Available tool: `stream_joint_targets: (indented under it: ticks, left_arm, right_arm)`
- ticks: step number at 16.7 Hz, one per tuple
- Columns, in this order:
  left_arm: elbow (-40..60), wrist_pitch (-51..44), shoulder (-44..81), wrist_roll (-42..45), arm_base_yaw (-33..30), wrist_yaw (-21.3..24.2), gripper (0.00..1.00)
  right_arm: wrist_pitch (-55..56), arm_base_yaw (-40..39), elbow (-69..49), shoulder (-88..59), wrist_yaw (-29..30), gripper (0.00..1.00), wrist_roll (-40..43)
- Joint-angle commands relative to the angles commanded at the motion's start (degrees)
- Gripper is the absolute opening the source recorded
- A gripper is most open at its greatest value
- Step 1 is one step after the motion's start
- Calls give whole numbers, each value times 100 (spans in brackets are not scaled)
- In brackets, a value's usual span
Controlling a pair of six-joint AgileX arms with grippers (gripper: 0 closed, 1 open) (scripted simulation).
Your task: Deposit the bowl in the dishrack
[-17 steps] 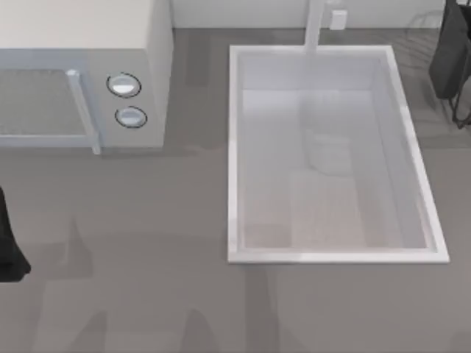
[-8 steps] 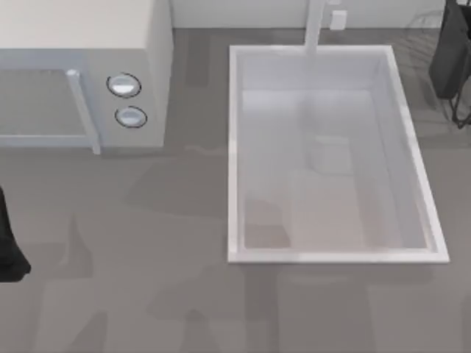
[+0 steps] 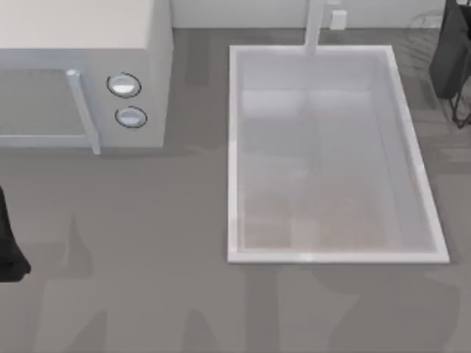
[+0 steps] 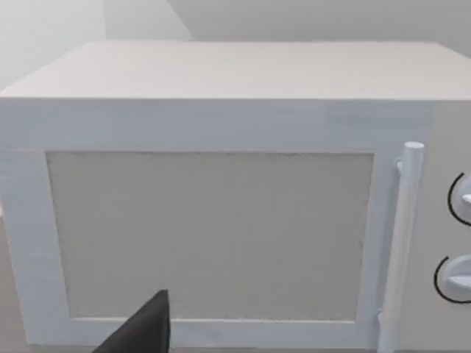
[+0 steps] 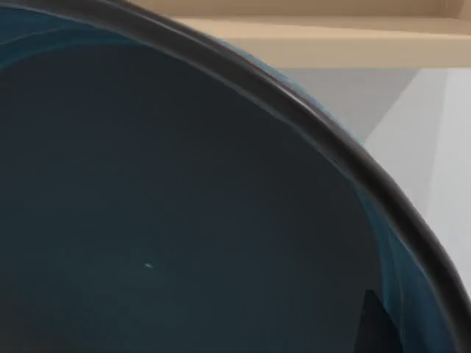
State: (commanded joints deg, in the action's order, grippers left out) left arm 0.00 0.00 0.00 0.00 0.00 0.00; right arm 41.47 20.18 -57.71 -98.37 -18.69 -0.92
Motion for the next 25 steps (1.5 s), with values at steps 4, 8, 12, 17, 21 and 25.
stream_joint_targets:
  ticks: [4,8,12,17,21,25]
  left_arm:
    - [0,0,0,0,0,0,100]
    - [0,0,0,0,0,0,100]
    - [0,0,0,0,0,0,100]
    - [0,0,0,0,0,0,100]
    - [0,0,0,0,0,0,100]
    - [0,0,0,0,0,0,100]
  right_arm:
    - [568,-260,163,-459,280,0,-1]
    - [569,-260,164,-459,280,0,-1]
    - [569,-260,164,-459,280,30,-1]
    - [569,-260,164,-459,280,68,-1]
    - [569,-260,164,-459,280,98,-1]
    - [569,-260,164,-459,280,100,-1]
